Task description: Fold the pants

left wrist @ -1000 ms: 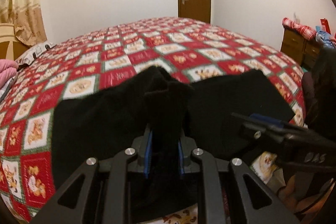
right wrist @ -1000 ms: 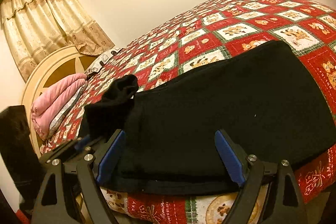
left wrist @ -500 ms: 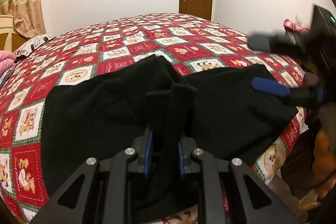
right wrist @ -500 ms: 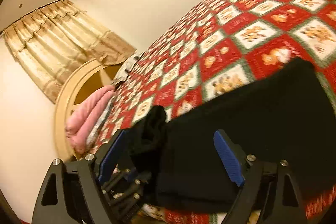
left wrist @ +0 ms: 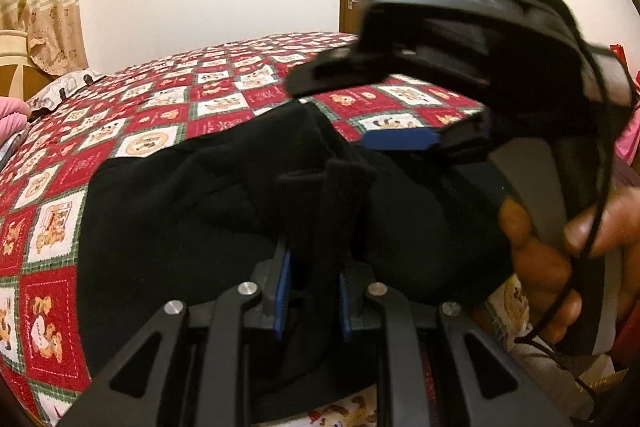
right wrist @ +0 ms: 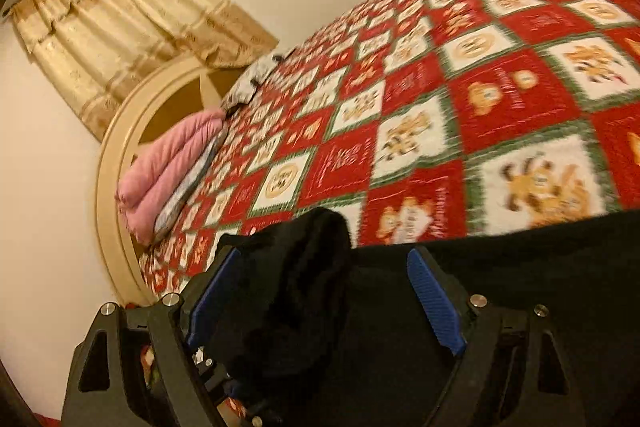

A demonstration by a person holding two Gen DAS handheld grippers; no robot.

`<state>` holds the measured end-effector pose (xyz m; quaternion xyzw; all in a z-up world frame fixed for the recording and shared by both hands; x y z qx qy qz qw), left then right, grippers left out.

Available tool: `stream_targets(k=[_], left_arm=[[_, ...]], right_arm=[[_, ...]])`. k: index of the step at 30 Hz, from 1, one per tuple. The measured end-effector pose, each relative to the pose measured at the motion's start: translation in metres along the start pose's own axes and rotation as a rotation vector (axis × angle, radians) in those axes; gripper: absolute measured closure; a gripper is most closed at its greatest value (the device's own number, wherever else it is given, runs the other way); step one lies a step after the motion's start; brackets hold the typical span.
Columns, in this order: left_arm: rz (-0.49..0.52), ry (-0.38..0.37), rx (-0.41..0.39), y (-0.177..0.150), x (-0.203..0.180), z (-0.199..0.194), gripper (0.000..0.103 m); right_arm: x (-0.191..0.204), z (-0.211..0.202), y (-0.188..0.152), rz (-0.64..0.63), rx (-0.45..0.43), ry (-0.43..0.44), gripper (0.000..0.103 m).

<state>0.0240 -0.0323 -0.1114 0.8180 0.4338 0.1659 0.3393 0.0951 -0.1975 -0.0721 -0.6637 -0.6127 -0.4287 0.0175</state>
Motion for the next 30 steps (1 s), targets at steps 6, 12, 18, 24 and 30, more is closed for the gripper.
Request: stream_targets(k=[6,12,18,24,30], left_arm=[[0.009,-0.003,-0.012,-0.002,-0.001,-0.002,0.082],[0.03,0.004,-0.025,-0.001,-0.007,-0.014,0.082],[0.11,-0.016,-0.088,0.011,-0.034,-0.042,0.082],[0.254,-0.046,-0.12,0.024,-0.085,-0.057,0.082],[0.354,-0.099,-0.095,0.031,-0.127,-0.042,0.082]], right_arm=[[0.014,0.024,0.001,-0.098,0.061,-0.094,0.066],[0.039,0.001,-0.007,-0.175,-0.031,-0.105,0.086],[0.044,-0.048,0.0,-0.18,-0.072,-0.061,0.086],[0.012,-0.098,-0.001,-0.143,-0.083,-0.08,0.086],[-0.031,-0.13,-0.015,-0.08,-0.096,-0.156,0.086]])
Point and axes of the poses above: each gripper's, at about its wrist camera, not at the fingertips, and z roughly the way its jaws point, x to its left, y to its top, the point moved 1 cm from there along z, roughly the way its jaws point, and after that the axes turned 9 degrees about x, right-handed, at the moved point
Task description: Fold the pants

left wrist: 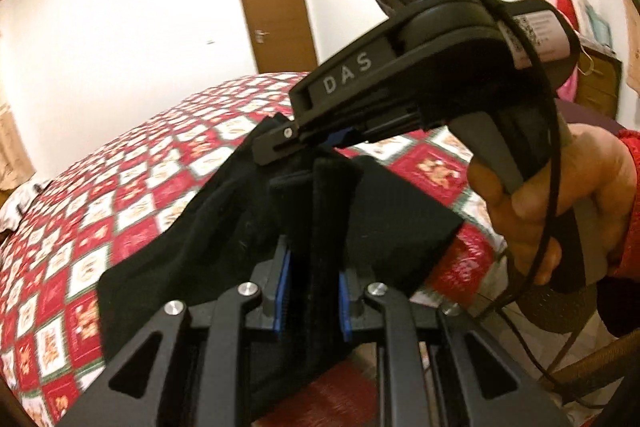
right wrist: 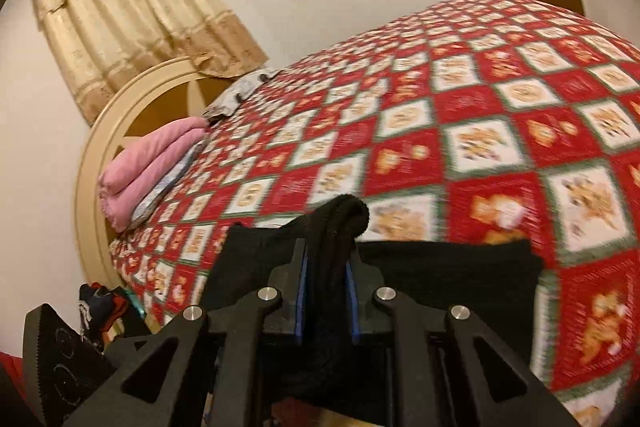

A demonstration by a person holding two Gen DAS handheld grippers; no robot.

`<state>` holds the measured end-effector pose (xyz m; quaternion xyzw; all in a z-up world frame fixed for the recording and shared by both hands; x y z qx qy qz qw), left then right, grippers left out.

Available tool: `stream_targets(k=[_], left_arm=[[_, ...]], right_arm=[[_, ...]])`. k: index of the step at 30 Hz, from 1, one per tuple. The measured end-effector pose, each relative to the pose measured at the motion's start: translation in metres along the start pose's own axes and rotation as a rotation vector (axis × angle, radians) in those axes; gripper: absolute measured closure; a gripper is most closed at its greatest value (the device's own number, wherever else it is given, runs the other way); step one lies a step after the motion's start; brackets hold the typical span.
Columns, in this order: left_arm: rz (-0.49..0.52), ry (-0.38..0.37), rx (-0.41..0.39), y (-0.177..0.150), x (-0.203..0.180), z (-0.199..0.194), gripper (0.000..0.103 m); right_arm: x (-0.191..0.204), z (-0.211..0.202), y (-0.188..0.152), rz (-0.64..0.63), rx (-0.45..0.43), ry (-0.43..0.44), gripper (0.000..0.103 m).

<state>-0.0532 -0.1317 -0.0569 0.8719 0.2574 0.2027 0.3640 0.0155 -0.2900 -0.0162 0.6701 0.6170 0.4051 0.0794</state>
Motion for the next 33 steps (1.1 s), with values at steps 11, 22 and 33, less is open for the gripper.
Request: stream_targets(k=[11,22,33], left_arm=[[0.049,-0.038,0.059,0.014,-0.032,0.048,0.082],[0.115,-0.059,0.129,0.001,-0.042,0.07,0.054],[-0.034,-0.017,0.05,-0.006,0.029,0.013,0.034]], right_arm=[[-0.051,-0.002,-0.007,0.043,0.036,-0.061,0.086],[-0.086,0.014,-0.017,0.107,0.059,-0.089,0.083],[-0.076,-0.053,-0.023,0.141,-0.14,-0.294,0.075]])
Point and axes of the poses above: each gripper's, at about its wrist camera, not at the fingertips, and z roughly the way its jaws point, x to its left, y to its top, the point moved 1 cm from there along z, roughly the way its jaws point, and after that the axes turned 9 degrees about x, right-handed, at the moved point
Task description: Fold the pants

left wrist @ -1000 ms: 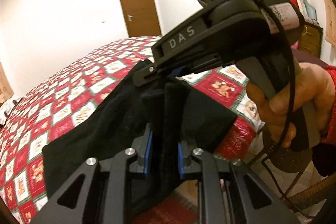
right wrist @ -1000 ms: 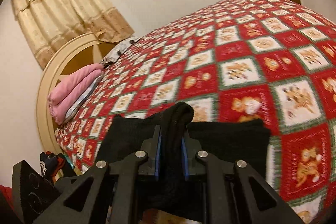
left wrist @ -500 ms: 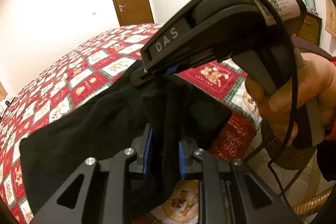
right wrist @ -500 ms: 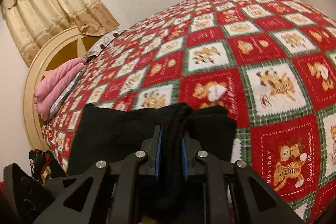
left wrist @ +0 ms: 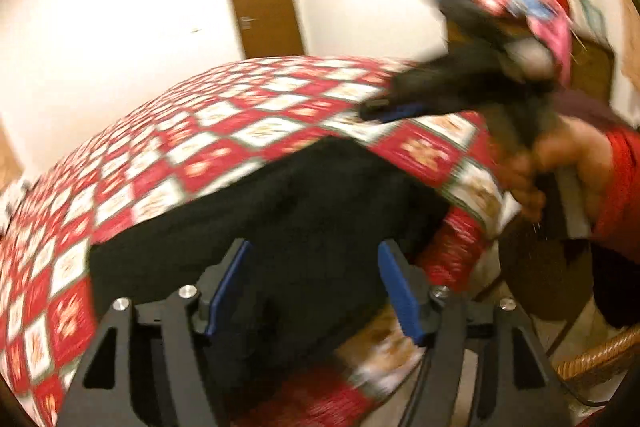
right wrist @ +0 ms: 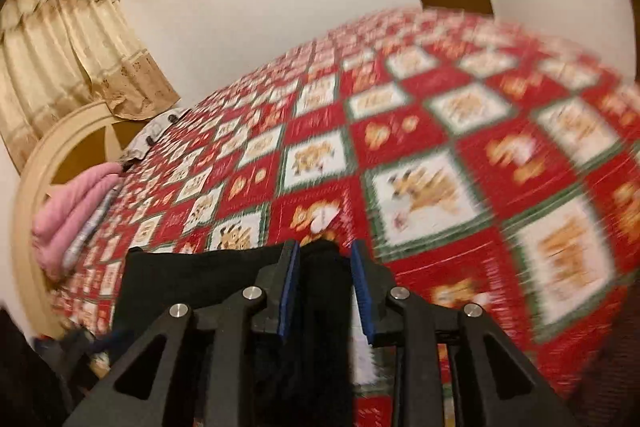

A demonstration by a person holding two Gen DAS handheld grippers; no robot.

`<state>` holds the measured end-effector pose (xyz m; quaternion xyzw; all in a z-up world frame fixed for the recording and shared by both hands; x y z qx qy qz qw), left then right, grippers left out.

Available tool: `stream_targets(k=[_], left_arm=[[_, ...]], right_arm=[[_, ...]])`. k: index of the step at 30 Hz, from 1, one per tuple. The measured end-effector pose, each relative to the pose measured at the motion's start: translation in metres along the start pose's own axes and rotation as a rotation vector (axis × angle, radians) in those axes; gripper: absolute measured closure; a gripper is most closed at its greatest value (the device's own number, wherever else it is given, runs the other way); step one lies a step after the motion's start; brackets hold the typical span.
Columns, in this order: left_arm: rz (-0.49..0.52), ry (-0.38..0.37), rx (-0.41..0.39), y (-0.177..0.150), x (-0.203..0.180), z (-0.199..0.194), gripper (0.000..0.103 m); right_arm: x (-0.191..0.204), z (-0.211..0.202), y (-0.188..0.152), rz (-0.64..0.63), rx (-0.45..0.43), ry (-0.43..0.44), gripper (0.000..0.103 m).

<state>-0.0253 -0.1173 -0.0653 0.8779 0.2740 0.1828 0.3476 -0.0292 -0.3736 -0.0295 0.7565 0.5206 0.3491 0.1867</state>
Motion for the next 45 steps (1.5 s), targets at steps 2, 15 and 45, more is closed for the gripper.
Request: stream_targets(k=[2,15,45], left_arm=[[-0.081,0.045,0.003,-0.005,0.027,-0.009,0.032],[-0.325,0.193,0.129,-0.047,0.087,0.017,0.028],[-0.29,0.285,0.175,-0.053,0.073,0.014,0.008]], right_arm=[[0.007,-0.014,-0.003,-0.02,-0.01,0.006,0.075],[0.049,0.001,-0.064,-0.178,0.181,-0.039,0.074],[0.084,-0.022,-0.039,-0.339,0.006,-0.152,0.082]])
Point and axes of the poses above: each gripper's, at about its wrist camera, not at the fingertips, and z roughly the way its jaws point, x to its left, y to its top, the point moved 1 cm from there along z, roughly the way its jaws point, and after that the axes turned 9 degrees about x, right-handed, at the moved point
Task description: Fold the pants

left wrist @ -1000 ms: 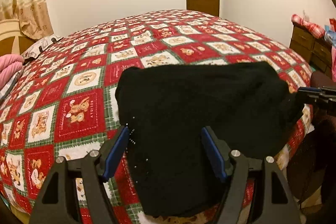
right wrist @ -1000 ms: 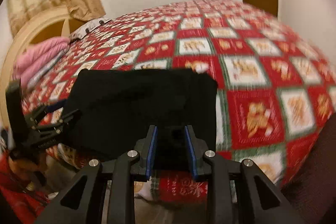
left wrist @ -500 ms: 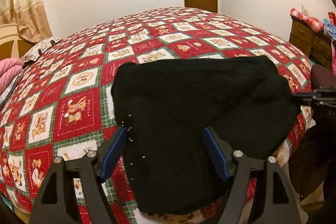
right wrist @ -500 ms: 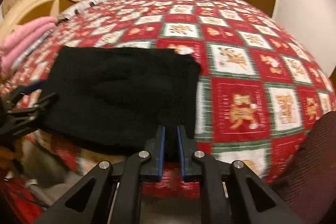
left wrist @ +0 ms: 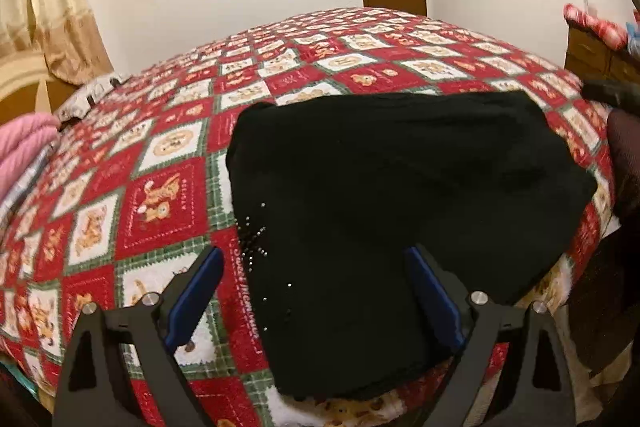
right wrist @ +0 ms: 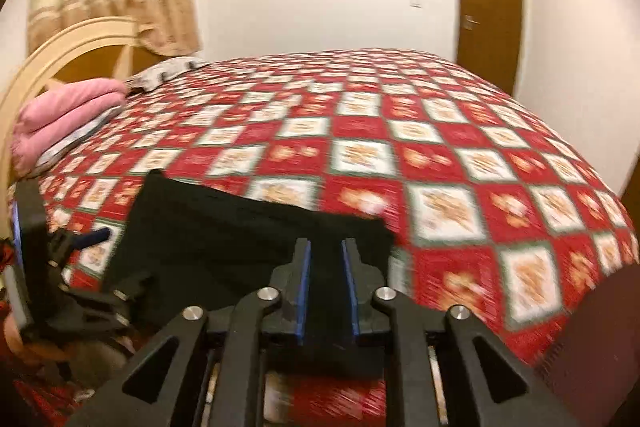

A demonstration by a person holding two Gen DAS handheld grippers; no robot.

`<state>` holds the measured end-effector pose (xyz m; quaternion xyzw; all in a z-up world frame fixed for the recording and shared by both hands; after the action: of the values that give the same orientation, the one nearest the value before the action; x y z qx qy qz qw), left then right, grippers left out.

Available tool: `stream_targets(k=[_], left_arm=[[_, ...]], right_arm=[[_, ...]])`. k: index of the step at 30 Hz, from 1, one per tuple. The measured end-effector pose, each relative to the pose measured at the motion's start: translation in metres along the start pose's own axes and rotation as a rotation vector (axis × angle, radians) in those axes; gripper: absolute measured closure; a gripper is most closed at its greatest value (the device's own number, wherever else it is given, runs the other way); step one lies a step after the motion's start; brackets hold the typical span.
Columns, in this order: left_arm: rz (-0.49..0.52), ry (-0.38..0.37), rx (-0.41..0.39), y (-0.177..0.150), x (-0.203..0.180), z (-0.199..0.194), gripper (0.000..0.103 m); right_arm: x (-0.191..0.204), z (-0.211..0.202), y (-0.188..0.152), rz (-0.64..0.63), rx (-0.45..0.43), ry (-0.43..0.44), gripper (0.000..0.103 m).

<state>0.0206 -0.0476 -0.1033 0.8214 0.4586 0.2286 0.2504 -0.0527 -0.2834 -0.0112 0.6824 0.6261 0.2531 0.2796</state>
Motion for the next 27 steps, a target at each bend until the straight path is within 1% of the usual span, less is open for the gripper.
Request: stream_targets(k=[2,4,6,8,11,13,14,15,16,17,18,20,22,24,25,26,27], left_arm=[[-0.011,0.008,0.0,-0.001,0.0,0.002,0.006],[-0.033,0.014,0.001,-0.002,0.003,0.003,0.002],[-0.054,0.005,0.012,-0.003,0.007,0.006,0.0],[-0.085,-0.029,0.029,-0.004,0.012,0.01,0.0],[-0.109,-0.058,0.038,-0.005,0.015,0.012,0.0],[-0.114,-0.058,0.039,-0.005,0.014,0.012,0.0],[-0.115,-0.057,0.038,-0.005,0.013,0.012,0.0],[-0.118,-0.058,0.038,-0.006,0.013,0.012,0.0],[-0.12,-0.063,0.039,-0.006,0.014,0.013,0.0],[-0.126,-0.07,0.041,-0.006,0.015,0.013,0.0],[-0.131,-0.078,0.043,-0.006,0.016,0.014,0.0],[-0.141,-0.094,0.048,-0.007,0.018,0.015,0.0],[-0.149,-0.104,0.052,-0.008,0.019,0.016,0.0],[-0.153,-0.11,0.055,-0.008,0.019,0.016,0.0],[-0.154,-0.112,0.055,-0.008,0.019,0.016,0.0],[-0.156,-0.115,0.056,-0.008,0.02,0.016,0.0],[-0.158,-0.119,0.058,-0.009,0.02,0.016,0.0]], right_arm=[[0.018,0.023,0.008,-0.031,0.022,0.012,0.081],[0.024,0.043,0.011,-0.022,0.057,0.017,0.081],[0.018,0.082,0.011,0.022,0.133,-0.009,0.081],[0.011,0.084,0.008,0.051,0.074,0.026,0.081],[0.009,0.084,0.013,0.086,0.107,0.044,0.081],[0.014,0.083,0.017,0.075,0.131,0.025,0.081],[0.018,0.077,0.021,0.072,0.121,0.008,0.081],[0.022,0.074,0.024,0.067,0.095,0.015,0.081],[0.033,0.068,0.028,0.05,0.053,0.053,0.08],[0.042,0.066,0.032,0.032,0.041,0.084,0.076],[0.049,0.067,0.034,0.02,0.042,0.104,0.065],[0.072,0.077,0.041,-0.008,0.061,0.176,0.05],[0.095,0.091,0.047,-0.035,0.082,0.229,0.05],[0.115,0.106,0.052,-0.062,0.104,0.247,0.05],[0.121,0.113,0.052,-0.068,0.118,0.244,0.05],[0.129,0.126,0.054,-0.074,0.153,0.214,0.05],[0.132,0.134,0.055,-0.078,0.171,0.197,0.046]])
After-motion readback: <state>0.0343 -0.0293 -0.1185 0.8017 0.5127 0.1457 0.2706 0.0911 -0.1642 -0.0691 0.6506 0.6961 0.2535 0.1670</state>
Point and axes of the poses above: each gripper's, at about its wrist camera, not at the fingertips, and z roughly the way its jaws point, x to its left, y to its top, the point moved 1 cm from there along z, roughly the way its jaws point, and after that the axes turned 9 degrees about x, right-handed, at the moved point
